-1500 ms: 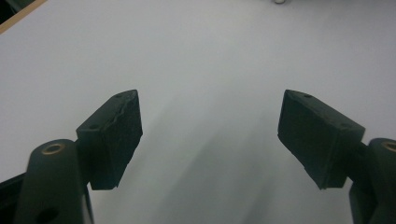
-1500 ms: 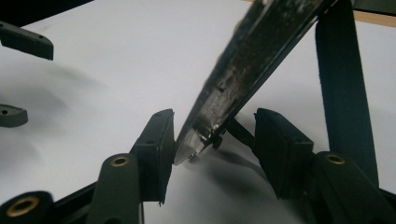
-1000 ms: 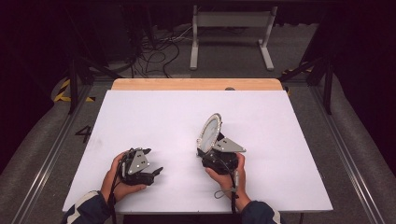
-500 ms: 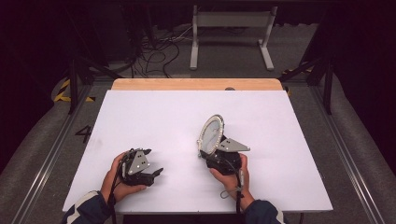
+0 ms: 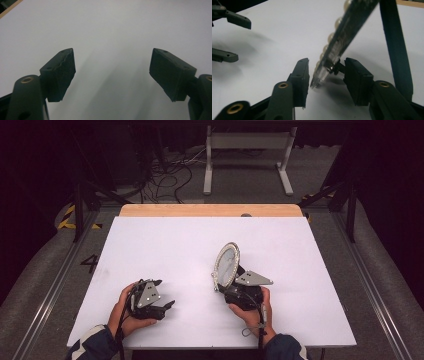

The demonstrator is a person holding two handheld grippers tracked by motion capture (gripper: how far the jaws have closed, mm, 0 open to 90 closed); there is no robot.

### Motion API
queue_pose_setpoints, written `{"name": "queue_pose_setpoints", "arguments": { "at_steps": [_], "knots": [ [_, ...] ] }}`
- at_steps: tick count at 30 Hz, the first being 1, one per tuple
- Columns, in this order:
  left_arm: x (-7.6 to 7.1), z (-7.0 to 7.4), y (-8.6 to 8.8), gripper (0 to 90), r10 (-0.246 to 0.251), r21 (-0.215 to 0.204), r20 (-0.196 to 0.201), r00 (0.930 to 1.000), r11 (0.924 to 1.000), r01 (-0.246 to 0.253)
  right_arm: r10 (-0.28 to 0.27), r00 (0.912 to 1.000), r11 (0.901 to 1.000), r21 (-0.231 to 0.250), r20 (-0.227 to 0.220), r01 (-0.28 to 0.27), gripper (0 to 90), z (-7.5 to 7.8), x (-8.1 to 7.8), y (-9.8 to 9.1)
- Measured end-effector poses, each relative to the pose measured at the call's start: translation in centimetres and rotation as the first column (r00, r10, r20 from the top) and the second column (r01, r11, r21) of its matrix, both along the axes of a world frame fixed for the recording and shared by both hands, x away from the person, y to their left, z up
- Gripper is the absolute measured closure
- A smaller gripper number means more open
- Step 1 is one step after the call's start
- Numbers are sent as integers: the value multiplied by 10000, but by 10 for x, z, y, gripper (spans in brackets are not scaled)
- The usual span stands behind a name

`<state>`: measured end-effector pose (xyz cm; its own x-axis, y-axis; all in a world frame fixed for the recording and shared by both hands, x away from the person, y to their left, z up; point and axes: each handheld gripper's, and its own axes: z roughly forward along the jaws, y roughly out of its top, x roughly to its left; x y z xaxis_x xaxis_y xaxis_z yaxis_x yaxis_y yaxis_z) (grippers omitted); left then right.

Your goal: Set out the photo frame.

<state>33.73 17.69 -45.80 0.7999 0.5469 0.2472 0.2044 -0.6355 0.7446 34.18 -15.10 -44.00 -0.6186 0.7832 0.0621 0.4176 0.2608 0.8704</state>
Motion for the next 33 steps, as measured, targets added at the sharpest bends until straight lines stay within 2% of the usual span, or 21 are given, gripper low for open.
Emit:
{"name": "queue_pose_setpoints", "arguments": {
  "at_steps": [3, 6, 11, 16, 22, 28, 31, 33],
  "knots": [
    [1, -1, -1, 212, 6, 19, 2, 10000, 10000, -6, -264, 9996, 9995, 151, 79, 262, 486, -1, 2, -1],
    [1, -1, -1, 209, -12, 30, -12, 10000, 10000, 12, -436, 9989, 9987, 275, 163, 431, 484, -2, 4, 0],
    [1, -1, -1, 207, -92, 70, -68, 9999, 9999, 92, -387, 9981, 9985, 418, 489, 367, 557, -3, 6, 4],
    [0, -1, -4, 205, -286, 127, -43, 9996, 9995, 286, -429, 9978, 9961, 798, 500, 388, 589, -5, 6, 5],
    [-1, -1, -4, 204, -305, -82, -79, 9995, 9995, 304, -193, 9994, 9957, 912, 302, 165, 626, -6, 9, 0],
    [-2, -2, -5, 204, -485, -40, -127, 9987, 9988, 485, 346, 9993, 9942, 1016, 163, -361, 627, -6, 13, -6],
    [-2, -2, -6, 202, -508, -4, -176, 9986, 9987, 508, 556, 9984, 9942, 914, 118, -565, 632, -5, 15, -8],
    [-2, -3, -7, 201, -566, 108, -208, 9982, 9983, 568, 764, 9971, 9903, 1165, -25, -755, 642, -6, 17, -12]
  ]
}}
